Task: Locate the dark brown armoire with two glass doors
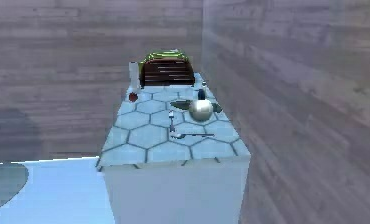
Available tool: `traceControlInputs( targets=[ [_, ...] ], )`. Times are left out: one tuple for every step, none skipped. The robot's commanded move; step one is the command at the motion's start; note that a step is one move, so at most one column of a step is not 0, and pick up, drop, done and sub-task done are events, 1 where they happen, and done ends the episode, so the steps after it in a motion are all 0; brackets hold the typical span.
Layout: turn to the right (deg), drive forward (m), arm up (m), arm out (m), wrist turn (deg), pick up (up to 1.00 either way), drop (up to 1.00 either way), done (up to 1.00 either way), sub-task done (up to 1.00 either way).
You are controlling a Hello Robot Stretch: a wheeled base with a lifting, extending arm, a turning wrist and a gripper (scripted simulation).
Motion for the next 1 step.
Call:
traceControlInputs(
  targets=[
    [-45.0,0.00,0.00,0.00,0.0,0.00,0.00,0.00,0.00]
  ],
)
